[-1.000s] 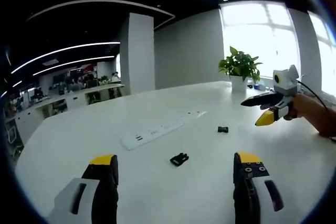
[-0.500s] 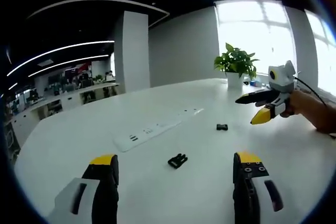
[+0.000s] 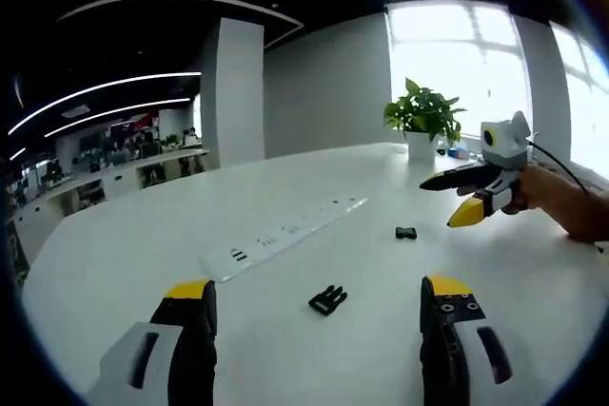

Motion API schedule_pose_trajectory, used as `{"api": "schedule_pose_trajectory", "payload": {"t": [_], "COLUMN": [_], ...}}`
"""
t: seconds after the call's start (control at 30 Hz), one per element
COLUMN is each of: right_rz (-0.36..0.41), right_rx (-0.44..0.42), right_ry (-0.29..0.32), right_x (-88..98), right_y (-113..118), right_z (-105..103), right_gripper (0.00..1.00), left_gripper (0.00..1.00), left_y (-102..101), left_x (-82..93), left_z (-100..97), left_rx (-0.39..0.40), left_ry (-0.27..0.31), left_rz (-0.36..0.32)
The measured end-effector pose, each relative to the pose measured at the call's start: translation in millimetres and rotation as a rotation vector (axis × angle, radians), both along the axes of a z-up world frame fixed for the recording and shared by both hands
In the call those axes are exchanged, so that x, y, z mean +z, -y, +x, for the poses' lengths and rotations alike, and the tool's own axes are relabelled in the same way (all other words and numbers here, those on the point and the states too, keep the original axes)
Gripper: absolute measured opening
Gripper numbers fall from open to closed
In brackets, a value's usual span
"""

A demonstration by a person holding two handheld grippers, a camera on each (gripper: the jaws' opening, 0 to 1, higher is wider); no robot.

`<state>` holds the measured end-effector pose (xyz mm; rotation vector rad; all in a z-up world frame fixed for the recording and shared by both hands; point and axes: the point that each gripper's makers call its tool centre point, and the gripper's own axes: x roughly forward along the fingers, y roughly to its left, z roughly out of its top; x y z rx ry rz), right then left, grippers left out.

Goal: Snap the two parts of the plastic buckle together until the buckle closes and remains connected.

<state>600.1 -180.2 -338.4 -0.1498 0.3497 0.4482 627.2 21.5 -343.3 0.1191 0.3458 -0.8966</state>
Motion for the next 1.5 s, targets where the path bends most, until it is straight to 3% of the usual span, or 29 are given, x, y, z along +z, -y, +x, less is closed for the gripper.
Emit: {"api": "schedule_pose_trajectory", "payload": {"t": [0.3, 0.53, 1.1, 1.17, 1.3, 1.5], "right_rz": [-0.005, 0.001, 0.018, 0.015, 0.011, 0.008], "right_rx": [0.012, 0.024, 0.027, 0.034, 0.051, 0.087], "right_ry": [-0.003, -0.003, 0.000, -0.007, -0.031, -0.052], "right_x": [-1.7, -0.5, 2.5, -1.2, -9.5, -13.5], "right_y": [-7.4, -14.8, -19.0, -17.6, -14.7, -22.1], "right_z": [8.8, 18.2, 33.6, 31.9, 24.3, 14.7], "right_gripper": [0.81, 0.80, 0.80, 0.79, 0.73, 0.66], "left_gripper": [0.85, 0.89, 0.90, 0.95, 0.85, 0.78], "left_y": [-1.5, 4.6, 8.3, 15.0, 17.8, 21.3], "left_x": [-3.6, -4.9, -6.4, -7.3, -19.5, -25.3], "left_z": [3.3, 1.9, 16.2, 8.2, 0.6, -4.6], "left_rx": [-0.007, -0.080, -0.108, -0.184, -0.246, -0.284], "left_ry": [0.002, -0.002, -0.012, -0.017, -0.025, -0.045], "left_rz": [0.017, 0.045, 0.045, 0.044, 0.111, 0.119]}}
